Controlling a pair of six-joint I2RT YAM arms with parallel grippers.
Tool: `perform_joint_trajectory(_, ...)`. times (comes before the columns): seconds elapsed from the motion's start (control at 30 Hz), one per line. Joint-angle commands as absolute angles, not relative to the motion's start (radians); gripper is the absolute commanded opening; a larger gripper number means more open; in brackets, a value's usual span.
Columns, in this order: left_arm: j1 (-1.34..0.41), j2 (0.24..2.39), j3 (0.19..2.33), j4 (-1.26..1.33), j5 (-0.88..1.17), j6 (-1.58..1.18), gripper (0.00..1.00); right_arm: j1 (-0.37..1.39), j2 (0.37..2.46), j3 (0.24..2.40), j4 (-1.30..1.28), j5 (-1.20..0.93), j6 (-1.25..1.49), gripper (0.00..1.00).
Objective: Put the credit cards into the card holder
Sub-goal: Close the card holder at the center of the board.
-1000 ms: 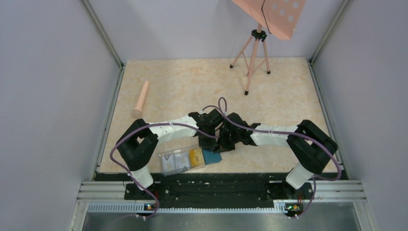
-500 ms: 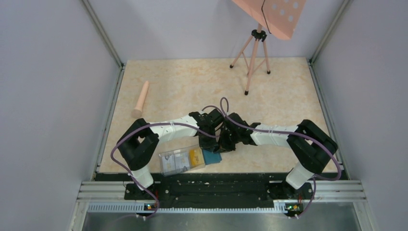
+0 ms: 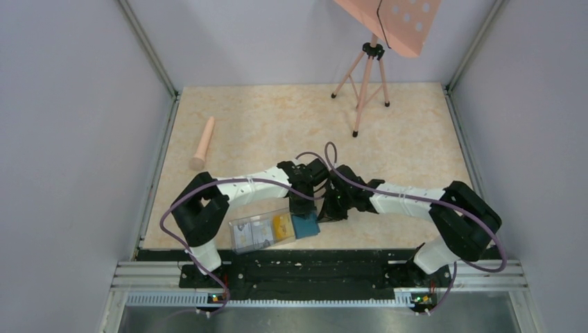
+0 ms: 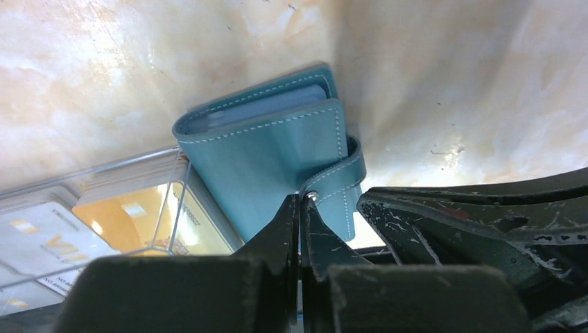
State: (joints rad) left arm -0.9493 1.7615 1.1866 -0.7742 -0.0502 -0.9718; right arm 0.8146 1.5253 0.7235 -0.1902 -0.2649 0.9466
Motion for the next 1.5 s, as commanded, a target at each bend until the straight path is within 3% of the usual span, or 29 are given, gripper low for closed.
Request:
perform_joint_trajectory(0.0,-1.059,1.816,1.230,-0.904,-0.107,-0.962,0.00,0.814,1.410,0.797,-0.049,-0.217,0.914,0.00)
perform_joint_trajectory(0.97,-1.058,1.773,1.112,-0.875,-0.061,-1.003,0.00,0.795,1.459,0.788,0.101,-0.313,0.910,0.00)
perform_joint_trajectory(1.47,-1.035,1.690,1.170,-0.855,-0.103,-0.976,0.00,0.797,1.426,0.739,0.005,-0.279,0.895,0.00)
